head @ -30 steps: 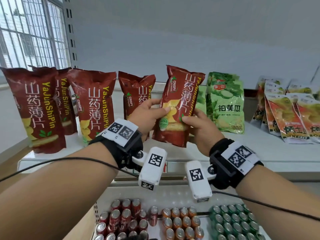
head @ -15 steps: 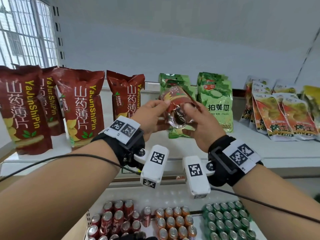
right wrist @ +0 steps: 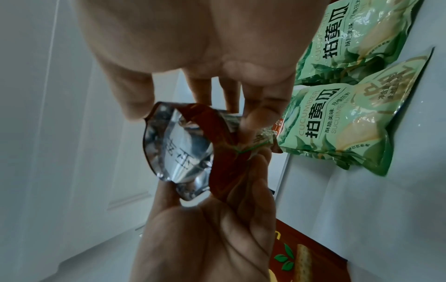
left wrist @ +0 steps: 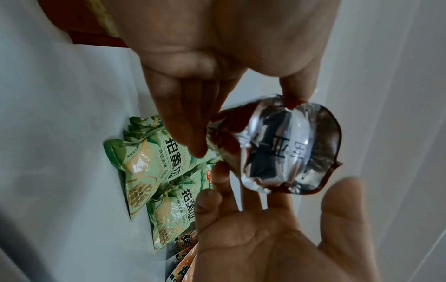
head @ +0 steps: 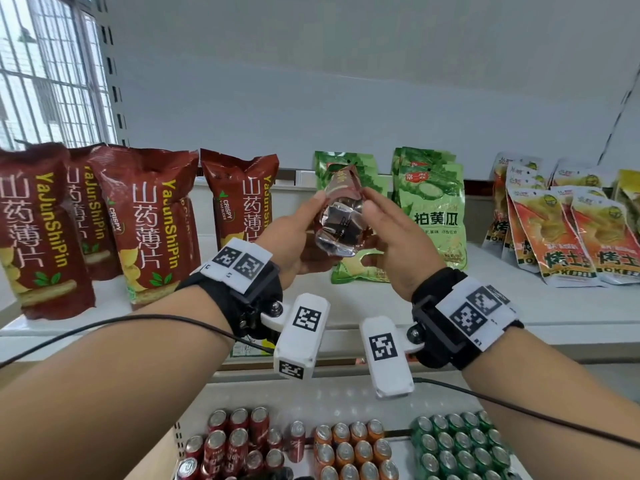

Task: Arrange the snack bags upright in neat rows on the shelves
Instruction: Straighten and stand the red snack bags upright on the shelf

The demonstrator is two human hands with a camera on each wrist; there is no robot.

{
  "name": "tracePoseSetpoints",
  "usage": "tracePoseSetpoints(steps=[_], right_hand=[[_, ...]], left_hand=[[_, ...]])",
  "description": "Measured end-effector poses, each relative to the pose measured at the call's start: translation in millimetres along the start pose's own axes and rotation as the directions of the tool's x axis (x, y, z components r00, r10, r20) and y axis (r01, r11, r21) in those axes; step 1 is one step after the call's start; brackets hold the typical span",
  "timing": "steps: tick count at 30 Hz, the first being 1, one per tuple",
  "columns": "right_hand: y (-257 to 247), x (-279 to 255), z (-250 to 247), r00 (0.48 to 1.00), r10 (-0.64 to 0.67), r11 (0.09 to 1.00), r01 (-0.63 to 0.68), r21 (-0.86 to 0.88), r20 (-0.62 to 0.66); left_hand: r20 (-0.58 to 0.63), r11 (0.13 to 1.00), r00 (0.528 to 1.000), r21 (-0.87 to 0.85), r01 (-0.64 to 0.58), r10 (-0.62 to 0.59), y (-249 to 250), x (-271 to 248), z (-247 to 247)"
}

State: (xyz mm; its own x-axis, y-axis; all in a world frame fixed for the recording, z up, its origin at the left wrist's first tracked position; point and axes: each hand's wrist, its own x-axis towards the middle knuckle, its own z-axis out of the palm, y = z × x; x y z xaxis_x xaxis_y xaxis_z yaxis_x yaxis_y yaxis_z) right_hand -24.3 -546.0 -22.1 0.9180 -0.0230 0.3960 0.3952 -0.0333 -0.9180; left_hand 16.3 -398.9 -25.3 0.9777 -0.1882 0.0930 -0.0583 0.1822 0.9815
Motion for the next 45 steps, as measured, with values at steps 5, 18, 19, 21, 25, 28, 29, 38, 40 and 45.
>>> tracePoseSetpoints(steps=[5, 18, 19, 21, 25, 28, 29, 38, 40, 45], right_hand=[[1.8, 11.7, -4.8, 0.998, 0.008, 1.0, -0.009, -0.006, -0.062], [23.5, 40.8, -15.4, 0.996, 0.076, 0.996, -0.078, -0.052, -0.046], [24.0, 43.6, -15.2, 0.995, 0.089, 0.995, -0.091, -0.039, -0.052], [24.5, 49.5, -15.2, 0.992, 0.114, 0.993, -0.115, -0.004, -0.057], [25.6, 58.3, -9.7, 0.997, 0.078, 0.996, -0.078, -0.032, -0.018], [31.3, 63.0, -1.5, 0.997, 0.042, 0.998, -0.039, -0.046, 0.061], [33.6, 64.1, 1.9, 0.995, 0.042, 0.997, -0.036, -0.064, 0.092], [26.7, 85.3, 24.2, 0.997, -0.07, 0.998, 0.069, 0.011, 0.027], [21.6, 90.6, 28.0, 0.995, -0.093, 0.995, 0.092, 0.029, 0.029], [20.5, 97.2, 35.2, 0.992, -0.115, 0.992, 0.113, 0.048, 0.056]], left_hand=[[0.039, 0.999, 0.999, -0.051, 0.001, 0.001, -4.5, 3.0, 10.7], [-0.014, 0.997, 0.997, 0.011, -0.079, 0.079, -5.6, 24.8, 12.6], [0.024, 0.996, 0.996, 0.02, -0.091, 0.091, -8.3, 25.8, 9.9], [0.068, 0.991, 0.989, 0.033, -0.132, 0.13, -11.7, 27.2, 5.5], [0.091, 0.986, 0.984, 0.061, -0.157, 0.151, -13.2, 27.5, -0.5], [0.039, 0.977, 0.976, 0.0, -0.214, 0.214, -10.9, 31.1, -4.2], [0.021, 0.971, 0.972, -0.055, -0.234, 0.236, -8.9, 32.5, -5.5], [-0.031, 0.915, 0.929, -0.159, -0.37, 0.37, -3.1, 41.8, -30.1], [-0.009, 0.916, 0.927, -0.15, -0.372, 0.375, -4.4, 42.3, -32.2], [-0.041, 0.913, 0.932, -0.19, -0.36, 0.359, -3.8, 44.2, -36.4]])
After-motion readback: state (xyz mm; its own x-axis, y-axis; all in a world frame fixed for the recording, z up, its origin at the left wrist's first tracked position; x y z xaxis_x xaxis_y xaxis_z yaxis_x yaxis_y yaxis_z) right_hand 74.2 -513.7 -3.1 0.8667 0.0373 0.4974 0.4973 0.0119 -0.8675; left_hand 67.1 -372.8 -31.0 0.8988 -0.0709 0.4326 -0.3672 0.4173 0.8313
